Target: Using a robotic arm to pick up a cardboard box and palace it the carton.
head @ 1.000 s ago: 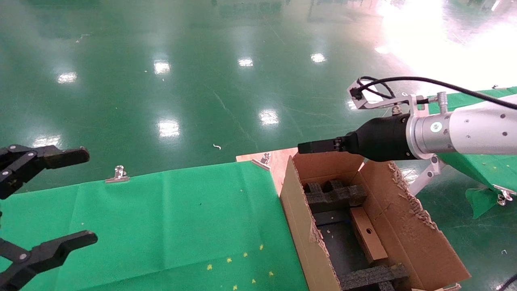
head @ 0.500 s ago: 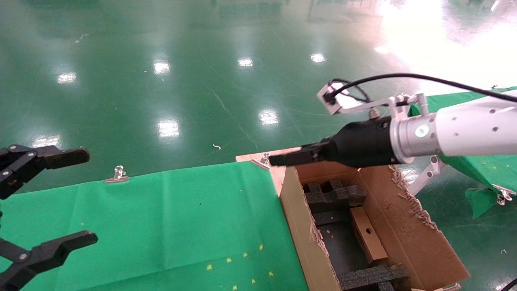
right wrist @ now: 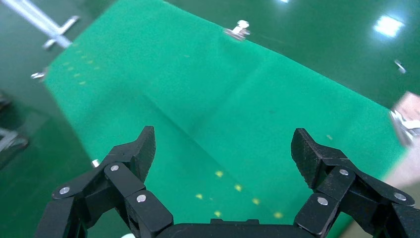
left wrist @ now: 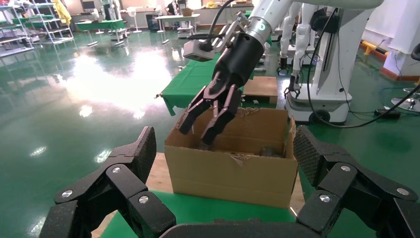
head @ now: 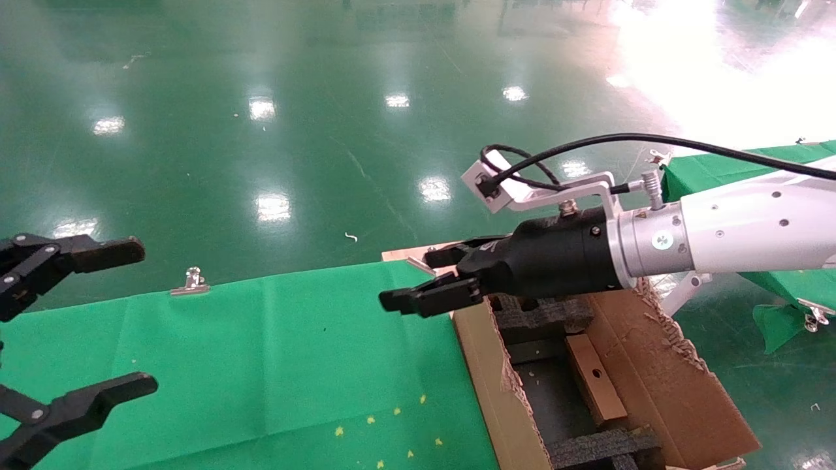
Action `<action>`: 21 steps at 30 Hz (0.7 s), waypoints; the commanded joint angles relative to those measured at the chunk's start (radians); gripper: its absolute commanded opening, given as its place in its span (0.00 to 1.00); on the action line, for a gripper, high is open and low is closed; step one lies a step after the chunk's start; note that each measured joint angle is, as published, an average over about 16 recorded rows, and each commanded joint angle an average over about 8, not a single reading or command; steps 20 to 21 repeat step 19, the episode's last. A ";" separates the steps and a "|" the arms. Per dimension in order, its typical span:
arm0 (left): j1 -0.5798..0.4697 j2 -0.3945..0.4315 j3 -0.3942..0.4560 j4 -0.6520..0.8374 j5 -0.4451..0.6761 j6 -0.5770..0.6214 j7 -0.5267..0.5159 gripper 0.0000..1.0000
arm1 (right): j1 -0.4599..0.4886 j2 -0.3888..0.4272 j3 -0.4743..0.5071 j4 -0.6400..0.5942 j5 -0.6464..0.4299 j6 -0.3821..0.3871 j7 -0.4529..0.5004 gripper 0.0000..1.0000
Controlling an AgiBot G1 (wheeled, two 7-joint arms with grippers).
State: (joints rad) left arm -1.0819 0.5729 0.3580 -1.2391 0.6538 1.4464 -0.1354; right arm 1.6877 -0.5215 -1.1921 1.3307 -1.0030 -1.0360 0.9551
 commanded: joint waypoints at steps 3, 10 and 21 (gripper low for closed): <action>0.000 0.000 0.000 0.000 0.000 0.000 0.000 1.00 | -0.072 -0.011 0.107 -0.005 0.032 -0.054 -0.090 1.00; 0.000 0.000 0.000 0.000 0.000 0.000 0.000 1.00 | -0.198 -0.029 0.295 -0.015 0.088 -0.149 -0.248 1.00; 0.000 0.000 0.000 0.000 0.000 0.000 0.000 1.00 | -0.333 -0.049 0.496 -0.025 0.148 -0.250 -0.417 1.00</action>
